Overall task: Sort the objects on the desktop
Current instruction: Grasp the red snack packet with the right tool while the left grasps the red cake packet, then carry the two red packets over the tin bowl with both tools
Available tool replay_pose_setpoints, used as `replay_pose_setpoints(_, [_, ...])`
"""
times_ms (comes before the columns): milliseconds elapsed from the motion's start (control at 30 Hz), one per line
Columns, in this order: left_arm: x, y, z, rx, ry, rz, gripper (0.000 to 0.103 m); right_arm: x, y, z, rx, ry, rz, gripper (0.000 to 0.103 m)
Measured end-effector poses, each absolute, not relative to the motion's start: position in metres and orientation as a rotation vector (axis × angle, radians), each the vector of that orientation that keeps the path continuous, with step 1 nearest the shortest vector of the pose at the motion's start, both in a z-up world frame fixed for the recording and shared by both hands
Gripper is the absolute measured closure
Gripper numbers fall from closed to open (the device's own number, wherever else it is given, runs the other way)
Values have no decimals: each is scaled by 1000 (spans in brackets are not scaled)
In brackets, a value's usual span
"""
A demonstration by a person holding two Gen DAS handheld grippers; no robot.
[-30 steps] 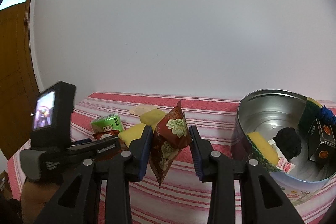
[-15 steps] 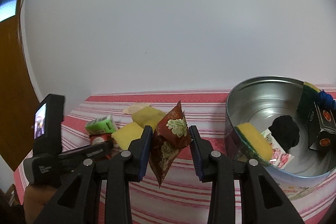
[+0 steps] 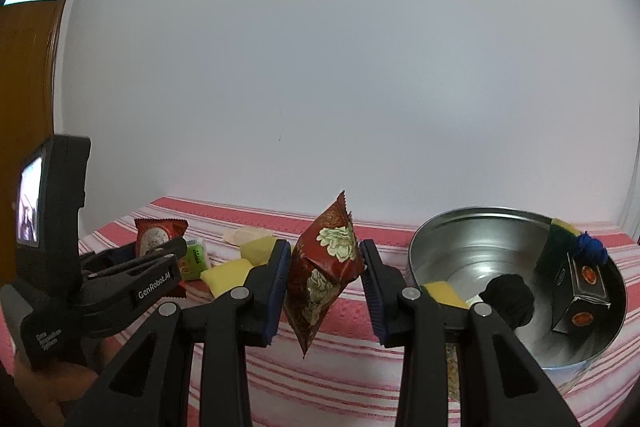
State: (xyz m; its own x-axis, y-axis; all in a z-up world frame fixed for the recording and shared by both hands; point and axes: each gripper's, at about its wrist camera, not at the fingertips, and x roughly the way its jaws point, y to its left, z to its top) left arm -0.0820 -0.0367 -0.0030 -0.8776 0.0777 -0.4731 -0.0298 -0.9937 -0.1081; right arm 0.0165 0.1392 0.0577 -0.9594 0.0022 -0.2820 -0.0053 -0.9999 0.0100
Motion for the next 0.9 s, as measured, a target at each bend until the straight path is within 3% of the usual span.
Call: replay_pose_setpoints(900, [-68, -22, 1, -690, -116, 3005, 66, 54, 145, 65, -309, -149, 3122, 65])
